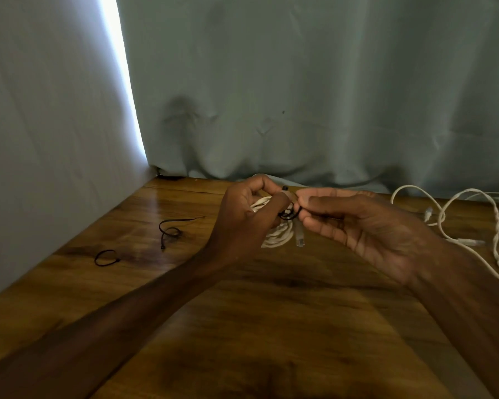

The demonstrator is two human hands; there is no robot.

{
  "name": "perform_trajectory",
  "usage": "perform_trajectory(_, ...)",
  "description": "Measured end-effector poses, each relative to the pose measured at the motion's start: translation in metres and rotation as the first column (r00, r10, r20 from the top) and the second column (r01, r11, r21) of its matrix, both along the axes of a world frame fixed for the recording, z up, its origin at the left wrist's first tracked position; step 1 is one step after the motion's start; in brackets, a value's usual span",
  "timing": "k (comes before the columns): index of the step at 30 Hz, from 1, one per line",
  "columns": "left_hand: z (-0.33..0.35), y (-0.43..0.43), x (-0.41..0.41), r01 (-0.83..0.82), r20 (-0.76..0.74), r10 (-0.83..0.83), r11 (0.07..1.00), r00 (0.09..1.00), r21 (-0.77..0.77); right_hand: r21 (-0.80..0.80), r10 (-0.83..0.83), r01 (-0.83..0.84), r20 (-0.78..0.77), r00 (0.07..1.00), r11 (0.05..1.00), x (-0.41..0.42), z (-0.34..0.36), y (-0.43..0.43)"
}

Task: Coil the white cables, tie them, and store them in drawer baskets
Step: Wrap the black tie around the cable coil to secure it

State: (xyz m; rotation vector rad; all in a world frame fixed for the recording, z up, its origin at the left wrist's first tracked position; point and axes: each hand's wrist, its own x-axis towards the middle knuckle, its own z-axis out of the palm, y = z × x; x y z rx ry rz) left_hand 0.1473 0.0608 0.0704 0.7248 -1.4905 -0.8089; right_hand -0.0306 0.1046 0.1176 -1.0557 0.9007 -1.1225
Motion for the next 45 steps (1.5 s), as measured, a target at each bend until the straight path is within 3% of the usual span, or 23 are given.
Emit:
perform_trajectory(16,0.0,0.002,0.0,0.047,0.062,-0.044,0.998,0.997,-0.043,0.011,-0.013,0.013,0.009,1.0,1.0,-0.001,-0.003,-0.003)
perform_trajectory(25,0.001,0.004,0.005,0.004,0.255,0.04,0.986,0.966,-0.169,0.024,-0.042,0.042,0.02,0.999,0.999,-0.002,-0.002,-0.005)
perform_trajectory(28,0.002,0.003,0.007,-0.024,0.365,0.132,0.958,0.922,-0.286,0.019,-0.037,0.037,-0.014,0.999,0.999,-0.006,-0.001,-0.006)
perform_trajectory(31,0.001,0.001,0.01,-0.081,0.49,0.356,0.864,0.796,-0.497,-0.019,0.001,-0.004,-0.147,0.989,1.0,-0.009,-0.001,-0.006)
perform_trajectory(33,-0.001,0.0,0.013,-0.039,0.541,0.412,0.82,0.733,-0.572,-0.061,0.005,-0.021,-0.246,0.969,0.998,-0.011,-0.001,-0.006)
perform_trajectory(40,0.002,0.001,0.016,0.061,0.618,0.462,0.769,0.637,-0.637,-0.112,0.005,-0.048,-0.356,0.934,0.993,-0.013,-0.002,-0.007)
perform_trajectory(45,0.003,-0.001,0.017,0.086,0.624,0.387,0.802,0.679,-0.592,-0.101,0.029,-0.069,-0.354,0.935,0.992,-0.016,-0.003,-0.01)
